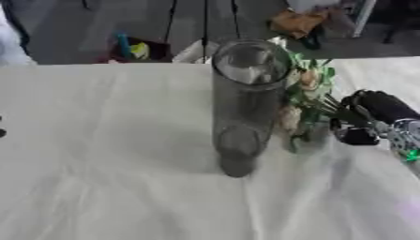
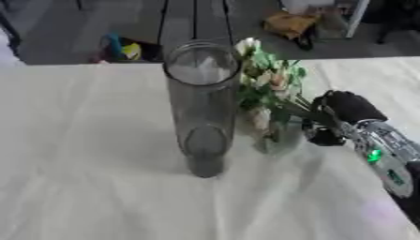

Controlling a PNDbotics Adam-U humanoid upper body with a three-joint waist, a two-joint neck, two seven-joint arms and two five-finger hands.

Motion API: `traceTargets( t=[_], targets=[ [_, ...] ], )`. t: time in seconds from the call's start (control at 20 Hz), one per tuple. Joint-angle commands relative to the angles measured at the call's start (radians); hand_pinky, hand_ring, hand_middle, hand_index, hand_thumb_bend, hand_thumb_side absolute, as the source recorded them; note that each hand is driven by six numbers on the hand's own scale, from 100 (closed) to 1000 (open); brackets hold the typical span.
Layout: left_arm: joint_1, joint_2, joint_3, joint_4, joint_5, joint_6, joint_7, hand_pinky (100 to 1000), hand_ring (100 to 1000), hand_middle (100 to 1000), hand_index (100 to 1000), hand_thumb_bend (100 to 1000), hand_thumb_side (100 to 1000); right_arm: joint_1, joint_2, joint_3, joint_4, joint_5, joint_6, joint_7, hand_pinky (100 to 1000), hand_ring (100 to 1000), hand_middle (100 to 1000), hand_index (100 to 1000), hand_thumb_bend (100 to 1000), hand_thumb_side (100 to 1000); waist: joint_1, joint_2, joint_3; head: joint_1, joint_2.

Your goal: Arrange flowers into the vase.

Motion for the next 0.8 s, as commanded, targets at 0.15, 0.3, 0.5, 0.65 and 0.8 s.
traceTargets(
  t=[0.15,0.3,0.5,0.65,0.8],
  targets=[
    [-0.009,0.003,-0.01,-0.018,0.003,-0.002,-0.002,581,632,705,861,100,1000,-0.02,-0.031,-0.007,-0.001,0.013,-0.005,0.009,359,373,360,513,100,515,0.0,-0.001,0.004,-0.006,-0.01],
    [-0.01,0.003,-0.011,-0.018,0.004,-0.002,-0.003,581,631,706,861,100,1000,-0.021,-0.03,-0.011,0.0,0.014,0.004,-0.019,246,247,301,410,100,652,-0.001,-0.001,0.006,-0.008,-0.011],
    [-0.01,0.001,-0.012,-0.018,0.004,0.0,-0.006,581,631,705,861,100,1000,-0.022,-0.027,-0.008,0.007,0.011,0.002,-0.057,100,100,158,266,100,770,-0.001,-0.001,0.009,-0.01,-0.014],
    [-0.011,0.001,-0.012,-0.018,0.004,0.0,-0.007,581,631,705,861,100,1000,-0.023,-0.026,-0.006,0.016,0.004,-0.004,-0.074,100,100,158,266,100,770,-0.002,-0.001,0.01,-0.01,-0.015],
    [-0.01,0.0,-0.012,-0.018,0.004,0.0,-0.01,581,629,704,861,100,1000,-0.025,-0.024,-0.007,0.032,-0.001,-0.007,-0.077,100,100,101,172,100,705,-0.002,-0.002,0.013,-0.011,-0.017]
  ],
)
